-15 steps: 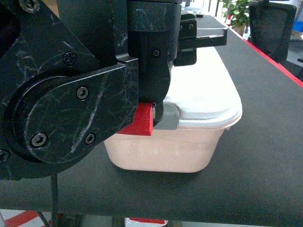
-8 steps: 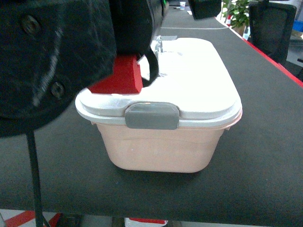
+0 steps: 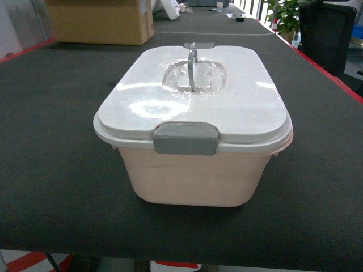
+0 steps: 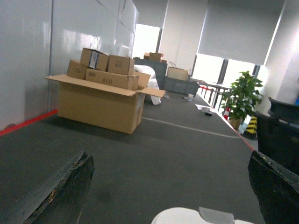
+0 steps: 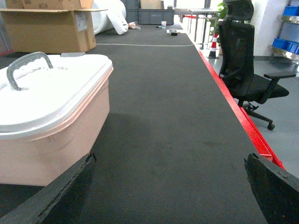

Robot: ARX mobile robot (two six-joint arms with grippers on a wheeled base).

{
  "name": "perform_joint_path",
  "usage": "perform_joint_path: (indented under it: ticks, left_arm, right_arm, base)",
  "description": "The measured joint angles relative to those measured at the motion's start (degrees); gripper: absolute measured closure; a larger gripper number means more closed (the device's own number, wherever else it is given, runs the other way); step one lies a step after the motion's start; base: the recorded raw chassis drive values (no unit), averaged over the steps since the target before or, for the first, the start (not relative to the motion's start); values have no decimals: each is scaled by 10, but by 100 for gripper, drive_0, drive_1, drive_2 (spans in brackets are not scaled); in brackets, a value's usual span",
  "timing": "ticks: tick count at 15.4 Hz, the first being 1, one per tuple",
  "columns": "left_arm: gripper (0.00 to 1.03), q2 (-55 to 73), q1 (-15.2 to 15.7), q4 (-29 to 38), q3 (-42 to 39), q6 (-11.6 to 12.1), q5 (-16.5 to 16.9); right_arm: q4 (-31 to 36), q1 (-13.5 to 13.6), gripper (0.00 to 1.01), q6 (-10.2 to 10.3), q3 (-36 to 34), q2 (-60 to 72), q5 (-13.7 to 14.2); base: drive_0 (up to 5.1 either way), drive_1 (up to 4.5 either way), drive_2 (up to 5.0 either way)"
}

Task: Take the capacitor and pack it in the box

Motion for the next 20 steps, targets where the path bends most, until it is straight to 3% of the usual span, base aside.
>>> perform_joint_path:
  ticks: [2, 3, 4, 6, 10, 12, 18, 20]
  left_arm:
    - [5, 10, -7, -7, 0, 6, 3]
    - [17, -26, 1, -140, -10, 12, 41]
    - [29, -82, 24, -188, -71, 13, 65]
    - [52, -164, 82, -153, -181, 12, 91]
    - [102, -273, 144, -122, -347, 12, 169]
    - [101, -330, 175, -119, -400, 13, 193]
    - [101, -471, 228, -178, -489, 13, 255]
    - [101, -500, 269, -196, -500, 13, 297]
  right_arm:
    - [0, 0, 3, 0, 0, 0, 0]
    - [0, 0, 3, 0, 0, 0, 0]
    - [0, 0, 3, 0, 0, 0, 1]
    - [0, 0, 3, 0, 0, 0, 0]
    - [0, 0, 3, 0, 0, 0, 0]
    - [0, 0, 3, 0, 0, 0, 0]
    - [0, 0, 3, 0, 0, 0, 0]
    - [0, 0, 3, 0, 0, 0, 0]
  base:
    - [0, 0, 0]
    - [0, 0, 0]
    - [0, 0, 0]
    - [0, 0, 0]
    - [0, 0, 0]
    - [0, 0, 0]
    - [0, 0, 0]
    - [0, 0, 0]
